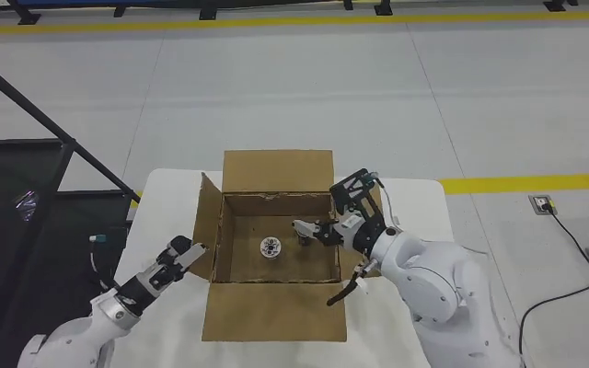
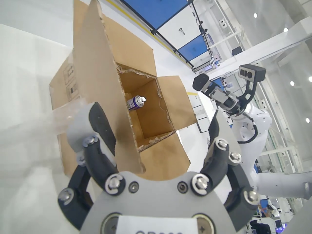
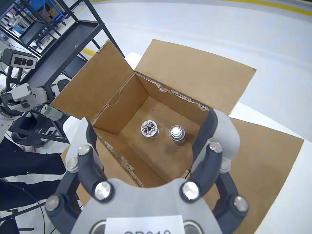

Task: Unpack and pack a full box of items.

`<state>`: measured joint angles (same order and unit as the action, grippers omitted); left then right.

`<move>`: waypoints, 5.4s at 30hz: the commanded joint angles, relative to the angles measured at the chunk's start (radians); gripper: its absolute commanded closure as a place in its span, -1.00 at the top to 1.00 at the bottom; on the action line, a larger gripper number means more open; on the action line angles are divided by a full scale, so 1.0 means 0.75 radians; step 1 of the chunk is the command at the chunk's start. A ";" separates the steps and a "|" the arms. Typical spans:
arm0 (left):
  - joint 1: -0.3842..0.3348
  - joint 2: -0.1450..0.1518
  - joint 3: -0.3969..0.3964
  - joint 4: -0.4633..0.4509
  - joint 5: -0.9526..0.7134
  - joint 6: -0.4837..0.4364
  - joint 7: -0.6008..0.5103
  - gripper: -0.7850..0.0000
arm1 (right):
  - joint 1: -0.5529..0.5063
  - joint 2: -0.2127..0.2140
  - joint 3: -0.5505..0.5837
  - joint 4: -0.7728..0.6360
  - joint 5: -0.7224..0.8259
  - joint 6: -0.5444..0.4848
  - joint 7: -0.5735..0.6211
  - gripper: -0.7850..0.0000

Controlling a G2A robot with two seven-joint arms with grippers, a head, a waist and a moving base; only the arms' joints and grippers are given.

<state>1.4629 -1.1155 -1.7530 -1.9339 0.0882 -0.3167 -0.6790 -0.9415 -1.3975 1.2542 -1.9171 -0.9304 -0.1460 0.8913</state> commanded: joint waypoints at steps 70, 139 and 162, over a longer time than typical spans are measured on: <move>0.191 0.096 -0.141 0.192 -0.130 -0.021 -0.626 1.00 | 0.526 0.036 -0.254 0.958 0.792 -0.505 0.036 1.00; 0.086 0.074 0.258 -0.016 0.132 0.121 0.287 1.00 | 0.937 -0.062 -0.280 1.870 1.424 -0.940 0.104 1.00; -0.041 0.058 0.382 0.064 0.252 0.173 0.335 1.00 | 0.835 0.014 -0.374 1.696 1.642 -0.424 0.554 1.00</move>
<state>1.4322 -1.0715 -1.4687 -1.8850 0.2736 -0.1883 -0.4326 -0.3131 -1.3845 0.9782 -0.6512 0.2957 -0.4704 1.3041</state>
